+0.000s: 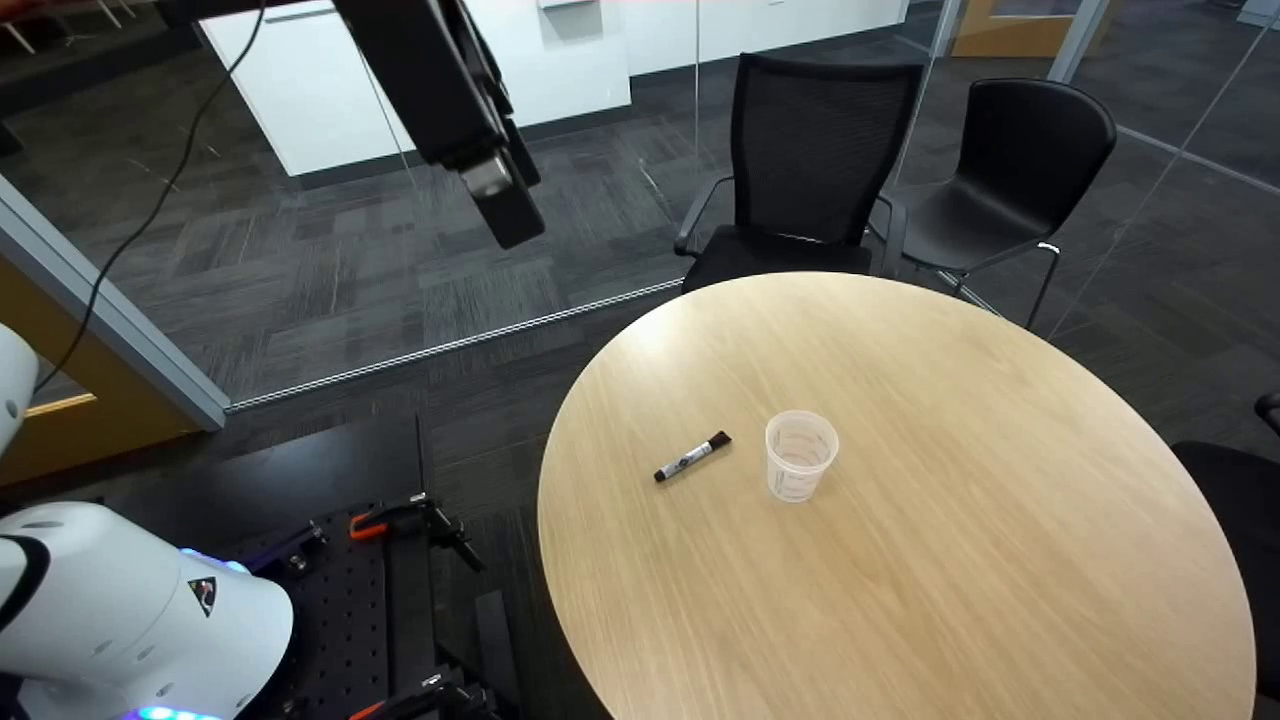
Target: Put the marker in the cup
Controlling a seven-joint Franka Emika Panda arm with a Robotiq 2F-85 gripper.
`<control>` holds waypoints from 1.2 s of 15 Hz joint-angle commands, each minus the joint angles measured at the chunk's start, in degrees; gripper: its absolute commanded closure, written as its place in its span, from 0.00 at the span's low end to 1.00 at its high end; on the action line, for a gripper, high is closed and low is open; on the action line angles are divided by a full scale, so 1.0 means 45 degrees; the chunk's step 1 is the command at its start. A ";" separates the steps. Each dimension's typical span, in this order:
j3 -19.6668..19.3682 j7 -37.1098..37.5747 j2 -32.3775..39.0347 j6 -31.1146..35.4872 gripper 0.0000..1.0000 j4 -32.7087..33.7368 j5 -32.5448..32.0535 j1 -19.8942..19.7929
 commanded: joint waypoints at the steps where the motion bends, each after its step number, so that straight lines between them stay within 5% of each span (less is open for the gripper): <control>1: -0.0162 -0.0245 0.0541 0.1363 0.00 -0.0012 0.0177 0.0585; 7: -0.0484 -0.1467 0.2398 0.4039 0.00 -0.0266 0.1241 0.1569; 13: -0.0952 -0.3658 0.4673 0.4797 0.00 -0.0319 0.3245 0.2398; 18: -0.0732 -0.3862 0.6701 0.5475 0.00 -0.0068 0.3172 0.2193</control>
